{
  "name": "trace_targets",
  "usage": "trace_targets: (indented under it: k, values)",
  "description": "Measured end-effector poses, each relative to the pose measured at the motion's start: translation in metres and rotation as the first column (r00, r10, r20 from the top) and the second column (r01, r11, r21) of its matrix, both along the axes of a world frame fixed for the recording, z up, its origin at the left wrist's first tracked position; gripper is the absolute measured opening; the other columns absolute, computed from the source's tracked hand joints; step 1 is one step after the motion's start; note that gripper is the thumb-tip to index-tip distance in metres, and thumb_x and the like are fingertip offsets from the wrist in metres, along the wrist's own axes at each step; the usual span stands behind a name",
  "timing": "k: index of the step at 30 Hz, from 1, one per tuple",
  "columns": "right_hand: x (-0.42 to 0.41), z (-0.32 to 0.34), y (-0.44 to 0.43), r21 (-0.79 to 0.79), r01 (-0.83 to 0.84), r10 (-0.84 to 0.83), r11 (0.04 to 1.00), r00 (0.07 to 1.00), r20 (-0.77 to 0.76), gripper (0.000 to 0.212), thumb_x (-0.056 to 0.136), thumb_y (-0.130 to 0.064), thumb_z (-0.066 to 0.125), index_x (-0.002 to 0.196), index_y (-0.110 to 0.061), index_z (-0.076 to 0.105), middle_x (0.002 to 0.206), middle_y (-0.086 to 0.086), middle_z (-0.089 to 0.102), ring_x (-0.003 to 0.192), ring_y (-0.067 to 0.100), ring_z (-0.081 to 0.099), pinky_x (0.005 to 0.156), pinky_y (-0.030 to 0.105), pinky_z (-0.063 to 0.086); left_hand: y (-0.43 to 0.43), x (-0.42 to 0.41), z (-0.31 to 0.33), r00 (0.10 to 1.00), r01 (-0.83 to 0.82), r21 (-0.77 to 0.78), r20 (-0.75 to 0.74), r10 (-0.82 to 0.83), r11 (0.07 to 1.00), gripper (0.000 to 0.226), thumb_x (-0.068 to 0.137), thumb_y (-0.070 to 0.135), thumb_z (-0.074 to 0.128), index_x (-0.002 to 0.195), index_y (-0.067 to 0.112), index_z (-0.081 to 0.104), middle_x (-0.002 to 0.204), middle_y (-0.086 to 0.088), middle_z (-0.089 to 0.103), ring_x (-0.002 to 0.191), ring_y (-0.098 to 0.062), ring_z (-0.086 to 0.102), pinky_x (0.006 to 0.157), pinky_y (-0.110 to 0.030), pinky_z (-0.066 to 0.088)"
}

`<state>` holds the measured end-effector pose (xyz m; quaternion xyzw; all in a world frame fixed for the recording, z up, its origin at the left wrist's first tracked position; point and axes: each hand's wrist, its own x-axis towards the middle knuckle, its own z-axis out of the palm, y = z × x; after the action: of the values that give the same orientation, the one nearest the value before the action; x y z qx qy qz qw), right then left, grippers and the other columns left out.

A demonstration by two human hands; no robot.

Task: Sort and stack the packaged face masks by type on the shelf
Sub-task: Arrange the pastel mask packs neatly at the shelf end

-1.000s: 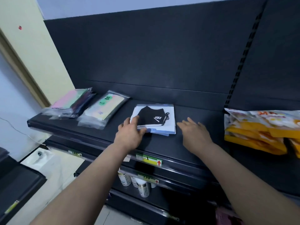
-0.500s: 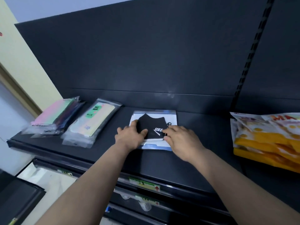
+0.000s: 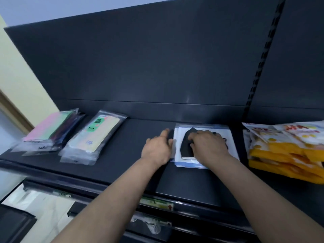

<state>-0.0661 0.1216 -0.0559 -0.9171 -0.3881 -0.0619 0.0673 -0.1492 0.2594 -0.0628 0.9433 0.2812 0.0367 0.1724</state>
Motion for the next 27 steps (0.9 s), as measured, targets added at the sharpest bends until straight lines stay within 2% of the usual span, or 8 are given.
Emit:
trace_targets:
  k: [5,8,11,14,17,21,24,27]
  values:
    - [-0.04,0.002,0.062,0.131,-0.2,0.216,0.971,0.968,-0.126,0.029,0.097,-0.022,0.043,0.122,-0.024,0.056,0.121,-0.001,0.059,0.114,0.022,0.052,0.092,0.036,0.043,0.083,-0.052,0.01,0.991,-0.114,0.118,0.079,0.105,0.986,0.044,0.1,0.031,0.038,0.142,0.017,0.039,0.13,-0.017,0.059,0.121,-0.038,0.048,0.101,-0.037,0.035]
    - [-0.068,-0.003,0.105,0.182,-0.232,0.269,0.955,0.94,-0.211,0.031,0.096,-0.023,0.046,0.126,-0.023,0.054,0.121,0.0,0.059,0.113,0.023,0.054,0.091,0.036,0.045,0.138,-0.081,0.01,0.979,-0.176,0.179,0.135,0.153,0.968,0.037,0.097,0.029,0.043,0.131,0.02,0.052,0.127,-0.009,0.062,0.118,-0.036,0.047,0.098,-0.039,0.042]
    - [-0.092,-0.009,0.151,0.171,-0.258,0.298,0.951,0.914,-0.275,0.037,0.097,-0.023,0.045,0.134,-0.022,0.047,0.129,0.002,0.055,0.118,0.024,0.05,0.095,0.039,0.044,0.193,-0.104,0.01,0.97,-0.209,0.23,0.173,0.171,0.95,0.041,0.095,0.028,0.045,0.133,0.015,0.051,0.136,-0.008,0.056,0.125,-0.032,0.046,0.105,-0.039,0.037]
    - [-0.11,-0.007,0.196,0.186,-0.269,0.315,0.945,0.902,-0.296,0.042,0.098,-0.022,0.043,0.141,-0.021,0.04,0.143,0.003,0.042,0.129,0.024,0.04,0.104,0.04,0.037,0.235,-0.118,0.013,0.964,-0.241,0.073,0.135,0.229,0.968,0.049,0.095,0.03,0.048,0.14,0.013,0.044,0.141,-0.015,0.048,0.127,-0.037,0.046,0.106,-0.043,0.037]
    - [-0.125,-0.002,0.233,0.194,-0.258,0.308,0.946,0.902,-0.301,0.045,0.099,-0.024,0.04,0.144,-0.022,0.036,0.152,0.002,0.03,0.138,0.025,0.029,0.111,0.04,0.03,0.262,-0.122,0.005,0.979,-0.201,-0.028,0.034,0.202,0.979,0.062,0.093,0.04,0.05,0.147,0.016,0.032,0.148,-0.016,0.039,0.131,-0.038,0.042,0.11,-0.045,0.035]
    - [-0.133,-0.004,0.268,0.16,-0.233,0.275,0.959,0.899,-0.341,0.047,0.101,-0.024,0.034,0.148,-0.025,0.026,0.158,0.0,0.02,0.145,0.021,0.016,0.115,0.043,0.021,0.288,-0.117,-0.002,0.974,-0.212,-0.214,0.03,0.223,0.954,0.068,0.094,0.05,0.046,0.15,0.018,0.025,0.151,-0.015,0.038,0.135,-0.035,0.04,0.112,-0.04,0.033]
    - [-0.131,-0.009,0.269,0.088,-0.198,0.216,0.976,0.918,-0.332,0.047,0.101,-0.025,0.034,0.147,-0.027,0.029,0.157,-0.001,0.024,0.142,0.021,0.021,0.112,0.042,0.026,0.288,-0.114,-0.004,0.977,-0.202,-0.245,0.024,0.214,0.948,0.062,0.096,0.046,0.045,0.149,0.019,0.029,0.148,-0.013,0.044,0.133,-0.034,0.044,0.111,-0.036,0.036]
    - [-0.123,-0.01,0.251,0.097,-0.123,0.143,0.988,0.961,-0.238,0.037,0.097,-0.023,0.038,0.133,-0.024,0.047,0.14,0.0,0.046,0.126,0.025,0.042,0.098,0.04,0.039,0.268,-0.106,-0.005,0.988,-0.15,-0.248,0.008,0.157,0.957,0.062,0.096,0.048,0.043,0.15,0.022,0.027,0.146,-0.013,0.047,0.133,-0.036,0.042,0.111,-0.038,0.034]
